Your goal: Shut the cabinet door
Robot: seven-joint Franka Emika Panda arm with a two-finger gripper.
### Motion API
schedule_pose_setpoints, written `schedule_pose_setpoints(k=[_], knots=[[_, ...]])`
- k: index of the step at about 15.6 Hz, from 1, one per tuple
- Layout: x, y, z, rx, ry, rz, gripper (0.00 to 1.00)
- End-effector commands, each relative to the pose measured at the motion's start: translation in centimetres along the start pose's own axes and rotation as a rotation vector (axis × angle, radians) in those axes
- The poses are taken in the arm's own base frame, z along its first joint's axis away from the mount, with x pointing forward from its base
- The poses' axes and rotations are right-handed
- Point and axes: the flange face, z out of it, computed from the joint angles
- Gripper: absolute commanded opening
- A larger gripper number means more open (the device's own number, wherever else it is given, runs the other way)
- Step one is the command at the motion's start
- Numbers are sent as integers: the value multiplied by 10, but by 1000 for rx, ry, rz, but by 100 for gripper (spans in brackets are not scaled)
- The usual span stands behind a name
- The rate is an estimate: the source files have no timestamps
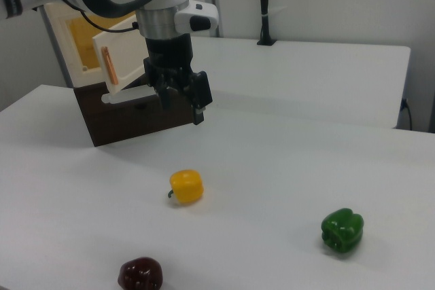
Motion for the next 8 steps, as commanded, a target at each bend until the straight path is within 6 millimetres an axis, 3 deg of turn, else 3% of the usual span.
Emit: schedule_pose_setpoints(k=[1,8], knots=[[-13,1,-4,28,-55,3,100],[-10,-2,-2,33,-56,9,100]])
